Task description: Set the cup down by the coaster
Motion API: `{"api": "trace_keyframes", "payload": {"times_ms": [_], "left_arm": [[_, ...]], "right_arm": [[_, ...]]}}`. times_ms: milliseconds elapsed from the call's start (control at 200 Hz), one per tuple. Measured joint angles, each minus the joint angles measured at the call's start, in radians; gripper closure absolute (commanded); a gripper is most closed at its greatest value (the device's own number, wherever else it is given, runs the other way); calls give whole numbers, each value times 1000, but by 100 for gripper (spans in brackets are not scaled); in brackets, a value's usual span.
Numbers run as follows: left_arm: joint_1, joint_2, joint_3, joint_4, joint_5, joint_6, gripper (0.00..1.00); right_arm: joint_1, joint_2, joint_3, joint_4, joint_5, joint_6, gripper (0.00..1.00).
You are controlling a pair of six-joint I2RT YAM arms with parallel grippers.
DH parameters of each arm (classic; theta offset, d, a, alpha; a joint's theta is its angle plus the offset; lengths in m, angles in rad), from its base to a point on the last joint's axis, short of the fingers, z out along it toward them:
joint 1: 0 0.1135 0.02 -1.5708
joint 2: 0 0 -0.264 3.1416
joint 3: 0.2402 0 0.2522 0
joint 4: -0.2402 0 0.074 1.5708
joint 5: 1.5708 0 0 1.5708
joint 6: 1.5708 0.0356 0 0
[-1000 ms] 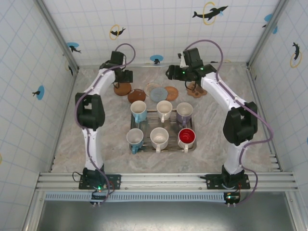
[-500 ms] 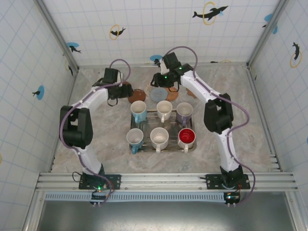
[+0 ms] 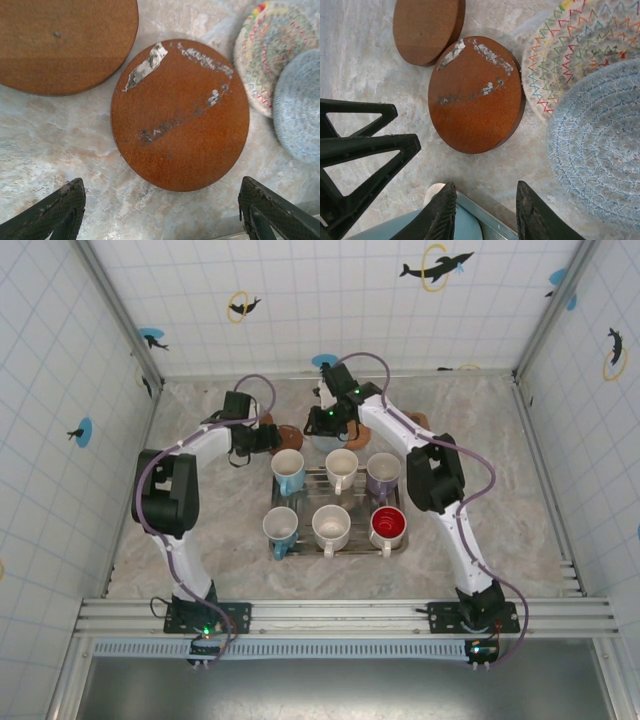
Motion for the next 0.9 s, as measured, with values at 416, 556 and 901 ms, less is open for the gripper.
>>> {"api": "trace_keyframes", "payload": {"times_ms": [416, 556, 901], "left_arm": [[0, 64, -2, 21, 25, -4, 22], [0, 72, -2, 31, 33, -8, 24], [0, 88, -2, 62, 66, -27, 37]], "right_arm": [[4, 89, 56, 0, -29, 30, 59], [4, 115, 61, 0, -42, 45, 59], [11, 136, 62, 21, -74, 79, 61]]}}
